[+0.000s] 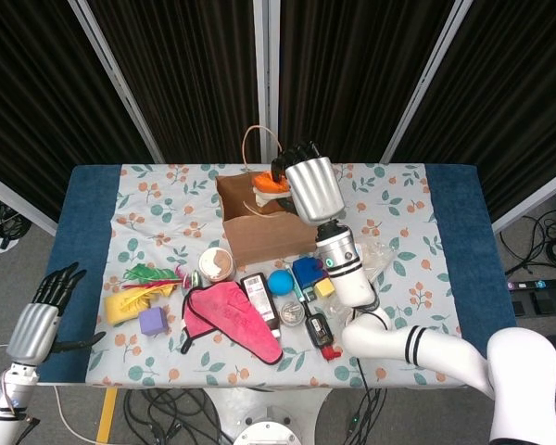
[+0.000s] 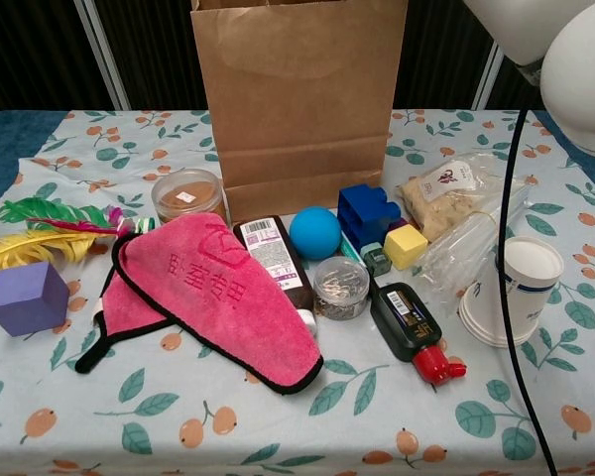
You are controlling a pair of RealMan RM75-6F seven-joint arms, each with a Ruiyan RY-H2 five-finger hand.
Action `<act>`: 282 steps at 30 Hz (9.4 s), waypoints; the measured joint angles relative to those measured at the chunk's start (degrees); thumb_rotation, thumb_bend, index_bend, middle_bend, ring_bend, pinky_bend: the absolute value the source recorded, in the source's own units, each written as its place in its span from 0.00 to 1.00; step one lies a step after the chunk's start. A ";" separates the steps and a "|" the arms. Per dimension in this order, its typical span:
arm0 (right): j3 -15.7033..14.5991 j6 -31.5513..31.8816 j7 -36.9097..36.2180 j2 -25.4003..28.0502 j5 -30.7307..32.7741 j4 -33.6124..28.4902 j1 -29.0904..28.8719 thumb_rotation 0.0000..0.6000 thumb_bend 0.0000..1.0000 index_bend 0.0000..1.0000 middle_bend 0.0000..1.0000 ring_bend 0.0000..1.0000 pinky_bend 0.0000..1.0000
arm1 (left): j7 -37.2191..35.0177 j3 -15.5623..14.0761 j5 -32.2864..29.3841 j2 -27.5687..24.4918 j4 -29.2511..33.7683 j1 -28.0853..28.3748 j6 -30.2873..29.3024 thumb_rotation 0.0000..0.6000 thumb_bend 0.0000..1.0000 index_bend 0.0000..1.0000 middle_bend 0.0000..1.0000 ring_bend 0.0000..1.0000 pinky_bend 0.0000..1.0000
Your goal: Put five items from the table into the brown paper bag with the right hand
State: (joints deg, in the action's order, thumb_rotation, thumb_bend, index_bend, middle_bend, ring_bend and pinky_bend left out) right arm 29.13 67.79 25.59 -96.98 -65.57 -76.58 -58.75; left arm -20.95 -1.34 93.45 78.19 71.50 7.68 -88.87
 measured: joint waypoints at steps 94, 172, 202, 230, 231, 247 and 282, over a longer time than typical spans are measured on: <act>-15.06 10.79 10.05 30.16 -9.41 -47.76 31.01 1.00 0.17 0.54 0.50 0.33 0.28 | 0.63 -0.97 1.90 0.46 2.29 -0.83 -1.81 0.73 0.00 0.09 0.07 0.03 0.07; -33.81 -7.09 -0.83 21.08 -21.82 -9.47 25.50 1.00 0.05 0.24 0.34 0.17 0.12 | 1.51 -0.08 1.31 1.30 1.37 -0.96 -2.54 0.72 0.00 0.09 0.07 0.03 0.07; -30.63 -4.58 -3.68 11.86 -23.27 -0.16 26.52 1.00 0.19 0.51 0.52 0.35 0.26 | 0.94 -0.29 0.90 0.94 1.41 -1.03 -1.88 0.71 0.00 0.09 0.07 0.03 0.07; 4.87 3.17 -10.60 14.16 5.74 -29.54 4.69 1.00 0.18 0.52 0.53 0.37 0.28 | 3.16 -0.59 1.38 -0.06 2.76 0.21 0.09 0.71 0.00 0.09 0.07 0.03 0.07; 5.36 3.27 -11.66 12.10 7.26 -28.37 3.76 1.00 0.18 0.52 0.53 0.37 0.28 | 2.90 -0.51 1.20 -0.10 2.65 0.20 0.10 0.70 0.00 0.09 0.07 0.03 0.07; 7.49 4.30 -21.56 0.73 8.98 -8.89 -2.91 1.00 0.18 0.52 0.53 0.37 0.28 | 0.42 0.30 0.14 -0.48 1.87 0.23 -0.02 0.71 0.00 0.09 0.07 0.03 0.07; -3.57 2.81 -9.29 23.52 3.93 -23.72 12.77 1.00 0.00 0.10 0.31 0.13 0.03 | 0.37 -0.14 1.05 0.59 2.16 0.68 0.11 0.71 0.00 0.09 0.07 0.03 0.07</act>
State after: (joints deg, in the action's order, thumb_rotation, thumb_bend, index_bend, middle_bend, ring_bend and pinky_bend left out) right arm 25.57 70.60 16.30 -73.47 -61.63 -100.31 -45.98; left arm -20.59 -1.48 94.50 78.78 73.66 8.36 -88.76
